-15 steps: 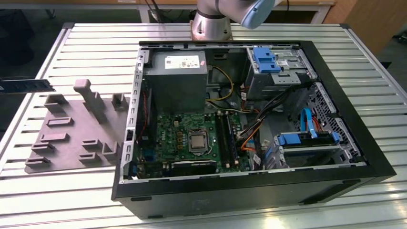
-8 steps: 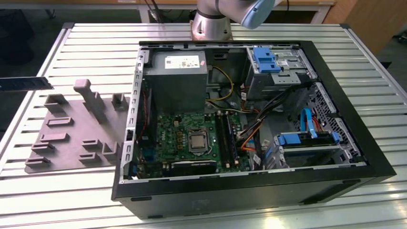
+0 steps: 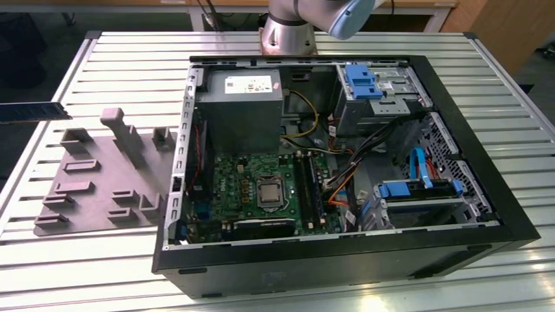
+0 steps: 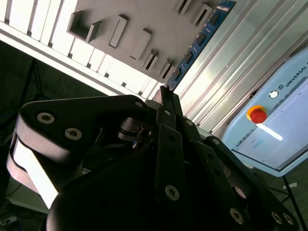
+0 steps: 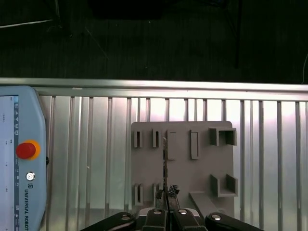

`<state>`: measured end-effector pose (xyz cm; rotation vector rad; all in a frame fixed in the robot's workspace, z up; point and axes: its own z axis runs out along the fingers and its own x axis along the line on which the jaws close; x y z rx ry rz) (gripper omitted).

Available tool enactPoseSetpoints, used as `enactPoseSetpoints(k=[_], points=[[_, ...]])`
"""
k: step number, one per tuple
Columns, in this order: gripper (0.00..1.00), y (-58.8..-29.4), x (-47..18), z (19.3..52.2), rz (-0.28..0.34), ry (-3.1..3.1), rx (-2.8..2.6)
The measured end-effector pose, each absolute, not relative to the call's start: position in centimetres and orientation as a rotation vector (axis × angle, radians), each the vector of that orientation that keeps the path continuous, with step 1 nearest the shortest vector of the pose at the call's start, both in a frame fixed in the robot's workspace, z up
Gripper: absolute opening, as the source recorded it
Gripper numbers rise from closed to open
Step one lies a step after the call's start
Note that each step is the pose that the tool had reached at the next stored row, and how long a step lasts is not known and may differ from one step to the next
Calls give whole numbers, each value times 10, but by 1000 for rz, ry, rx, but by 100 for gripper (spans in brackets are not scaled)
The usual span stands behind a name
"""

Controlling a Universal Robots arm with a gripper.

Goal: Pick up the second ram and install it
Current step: 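Pick up the second ram and move it above second insertion slot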

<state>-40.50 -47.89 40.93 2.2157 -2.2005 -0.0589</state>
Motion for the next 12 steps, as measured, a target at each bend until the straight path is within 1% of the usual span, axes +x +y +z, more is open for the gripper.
enactPoseSetpoints(k=[12], points=[[12,-479,-401,409,-60,-2201,2216]])
